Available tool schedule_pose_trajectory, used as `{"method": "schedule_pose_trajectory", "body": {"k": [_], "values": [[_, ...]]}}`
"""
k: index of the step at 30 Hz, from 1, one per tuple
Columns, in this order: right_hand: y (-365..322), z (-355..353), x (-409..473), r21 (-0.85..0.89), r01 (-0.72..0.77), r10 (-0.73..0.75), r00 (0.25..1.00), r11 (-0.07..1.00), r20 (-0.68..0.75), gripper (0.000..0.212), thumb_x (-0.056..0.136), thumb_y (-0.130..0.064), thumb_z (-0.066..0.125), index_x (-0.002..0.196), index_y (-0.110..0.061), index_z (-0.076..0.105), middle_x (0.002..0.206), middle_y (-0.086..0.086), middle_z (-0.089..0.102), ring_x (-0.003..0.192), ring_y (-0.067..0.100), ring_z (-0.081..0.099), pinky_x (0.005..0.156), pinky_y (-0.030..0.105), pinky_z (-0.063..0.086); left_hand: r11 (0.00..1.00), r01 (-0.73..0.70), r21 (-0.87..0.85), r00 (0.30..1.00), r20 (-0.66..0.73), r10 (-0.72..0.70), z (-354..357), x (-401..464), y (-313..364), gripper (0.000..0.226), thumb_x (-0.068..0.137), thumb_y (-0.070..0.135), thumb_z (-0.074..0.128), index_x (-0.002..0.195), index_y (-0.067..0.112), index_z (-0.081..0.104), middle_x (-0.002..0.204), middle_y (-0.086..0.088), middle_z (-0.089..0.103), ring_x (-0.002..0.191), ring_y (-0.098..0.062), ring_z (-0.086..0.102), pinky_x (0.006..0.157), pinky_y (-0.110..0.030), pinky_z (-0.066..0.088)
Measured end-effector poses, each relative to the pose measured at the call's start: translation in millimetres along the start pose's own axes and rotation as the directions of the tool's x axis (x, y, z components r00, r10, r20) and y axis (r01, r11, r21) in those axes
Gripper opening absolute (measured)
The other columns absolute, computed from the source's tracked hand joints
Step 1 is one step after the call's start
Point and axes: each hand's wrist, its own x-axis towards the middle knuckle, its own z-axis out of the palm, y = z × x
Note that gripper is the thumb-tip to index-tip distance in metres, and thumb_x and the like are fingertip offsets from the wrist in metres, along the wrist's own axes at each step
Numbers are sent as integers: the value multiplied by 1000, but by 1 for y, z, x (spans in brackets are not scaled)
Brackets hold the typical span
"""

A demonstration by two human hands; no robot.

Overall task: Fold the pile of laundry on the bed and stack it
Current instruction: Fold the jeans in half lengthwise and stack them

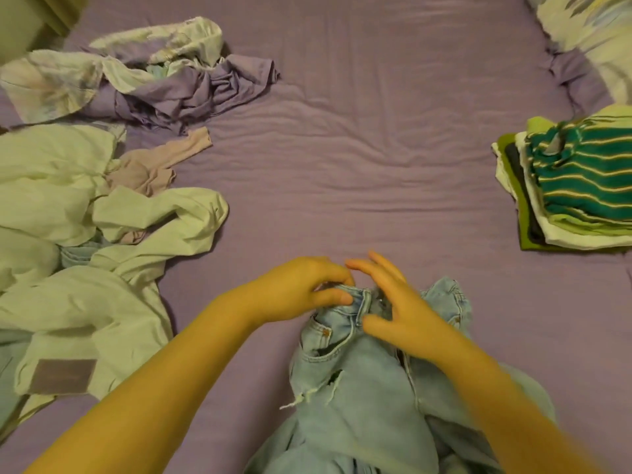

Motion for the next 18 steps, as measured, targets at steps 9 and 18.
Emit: {"method": "schedule_pose_trajectory", "body": {"k": [9, 18], "values": [[-85, -98, -60, 188, 20, -26, 999, 982, 28, 23, 73, -37, 79, 76, -19, 65, 69, -2, 58, 65, 9, 55, 58, 22, 45, 994, -29, 110, 938, -341, 65, -59, -38, 113, 29, 79, 45, 70, 80, 18, 61, 80, 3, 57, 85, -15, 47, 77, -36, 42], [-103, -101, -92, 185, -92, 73, 992, 978, 106, 24, 95, -35, 51, 112, -18, 51, 104, 17, 62, 80, 18, 59, 63, 32, 45, 991, 16, 132, 870, -491, 51, -54, -52, 156, 20, 93, 32, 59, 94, 11, 58, 86, 1, 53, 77, -13, 47, 67, -23, 37]]}}
